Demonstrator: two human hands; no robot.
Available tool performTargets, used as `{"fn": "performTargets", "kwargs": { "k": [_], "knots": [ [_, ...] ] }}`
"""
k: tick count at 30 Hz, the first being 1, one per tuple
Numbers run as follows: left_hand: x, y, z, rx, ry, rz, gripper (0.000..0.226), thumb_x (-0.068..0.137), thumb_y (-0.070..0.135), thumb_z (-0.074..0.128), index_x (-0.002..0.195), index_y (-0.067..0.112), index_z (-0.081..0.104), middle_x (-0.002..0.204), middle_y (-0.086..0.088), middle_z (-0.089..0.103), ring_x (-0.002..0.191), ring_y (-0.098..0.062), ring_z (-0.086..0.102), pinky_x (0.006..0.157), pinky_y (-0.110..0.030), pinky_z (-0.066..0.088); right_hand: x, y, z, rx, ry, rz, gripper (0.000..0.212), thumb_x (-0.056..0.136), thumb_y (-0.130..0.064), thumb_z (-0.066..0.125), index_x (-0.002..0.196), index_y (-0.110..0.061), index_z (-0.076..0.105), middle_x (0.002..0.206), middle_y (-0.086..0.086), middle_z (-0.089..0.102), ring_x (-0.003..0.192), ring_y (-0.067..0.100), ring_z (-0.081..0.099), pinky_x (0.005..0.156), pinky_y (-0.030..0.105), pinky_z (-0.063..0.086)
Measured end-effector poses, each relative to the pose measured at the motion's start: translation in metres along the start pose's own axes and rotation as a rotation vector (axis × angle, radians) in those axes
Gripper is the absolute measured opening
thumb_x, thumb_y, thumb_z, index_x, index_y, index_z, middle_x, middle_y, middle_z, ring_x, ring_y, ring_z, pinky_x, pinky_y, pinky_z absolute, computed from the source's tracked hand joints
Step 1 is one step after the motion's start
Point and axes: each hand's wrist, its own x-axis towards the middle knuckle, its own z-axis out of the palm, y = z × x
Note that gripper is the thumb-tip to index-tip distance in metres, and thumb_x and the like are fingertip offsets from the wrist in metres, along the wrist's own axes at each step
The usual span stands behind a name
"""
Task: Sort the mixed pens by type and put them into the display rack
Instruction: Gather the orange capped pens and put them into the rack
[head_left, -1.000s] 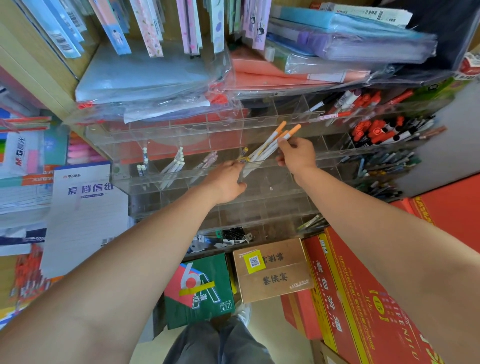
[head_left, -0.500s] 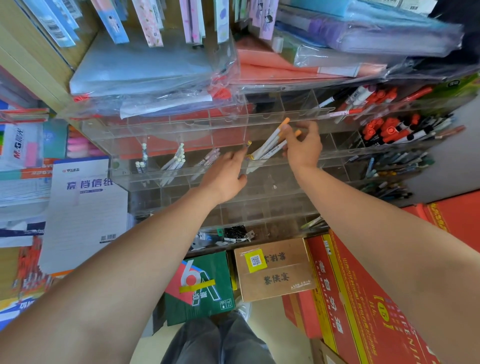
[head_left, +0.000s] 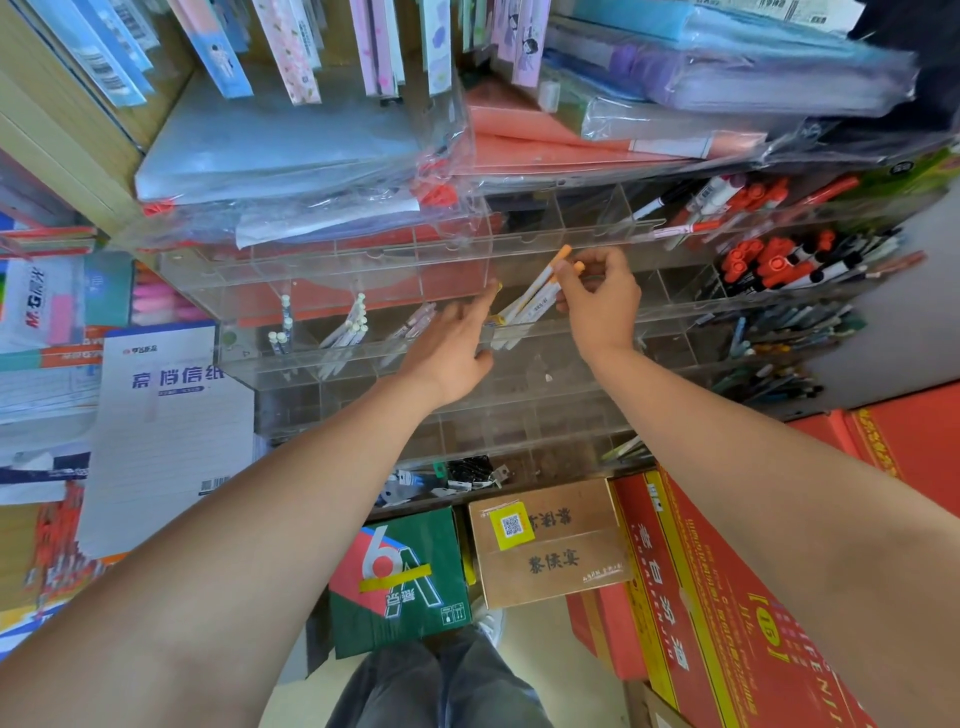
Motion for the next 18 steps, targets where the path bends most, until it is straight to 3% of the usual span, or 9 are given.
{"fn": "performTargets", "kwargs": {
  "k": [7,11,14,18],
  "knots": [
    [0.001,-0.001,0.001,0.000,-0.010,-0.011,0.076,0.095,0.020,0.053,0.153,0.033,0.004,0.151,-0.010,0.029,0.130,-0.025,0.041,0.099,-0.035,0.039,0.005,-0.007,0.012,0.020,-0.029,0.093,0.019,0.085,-0.031,0.070,0.091,-0.018,0.057,0.087,0.000,0.064,0.077,0.022,0.069,0.069,0.043,0.060],
    [0.002,-0.002,0.002,0.040,-0.020,-0.025,0.072,0.096,0.022,0.052,0.154,0.028,0.010,0.150,-0.010,0.031,0.132,-0.027,0.039,0.103,-0.038,0.038,0.010,-0.003,0.013,0.007,-0.049,0.173,0.020,0.086,-0.022,0.070,0.094,-0.013,0.054,0.095,0.009,0.066,0.072,0.018,0.066,0.069,0.037,0.060],
    [0.002,-0.003,0.003,0.060,-0.017,-0.023,0.063,0.096,0.023,0.052,0.152,0.021,0.023,0.146,-0.009,0.036,0.130,-0.026,0.040,0.104,-0.038,0.039,0.009,0.001,0.011,-0.029,-0.052,0.190,0.032,0.080,-0.022,0.076,0.099,-0.019,0.051,0.110,0.010,0.060,0.089,0.019,0.065,0.078,0.037,0.059],
    [-0.004,-0.003,0.004,0.065,0.047,-0.004,0.053,0.095,0.021,0.052,0.145,0.017,0.037,0.142,-0.008,0.040,0.129,-0.024,0.040,0.105,-0.036,0.037,0.005,0.013,0.006,-0.069,-0.071,0.234,0.046,0.074,-0.021,0.079,0.104,-0.022,0.044,0.116,0.008,0.057,0.101,0.024,0.063,0.087,0.044,0.055]
  ]
}}
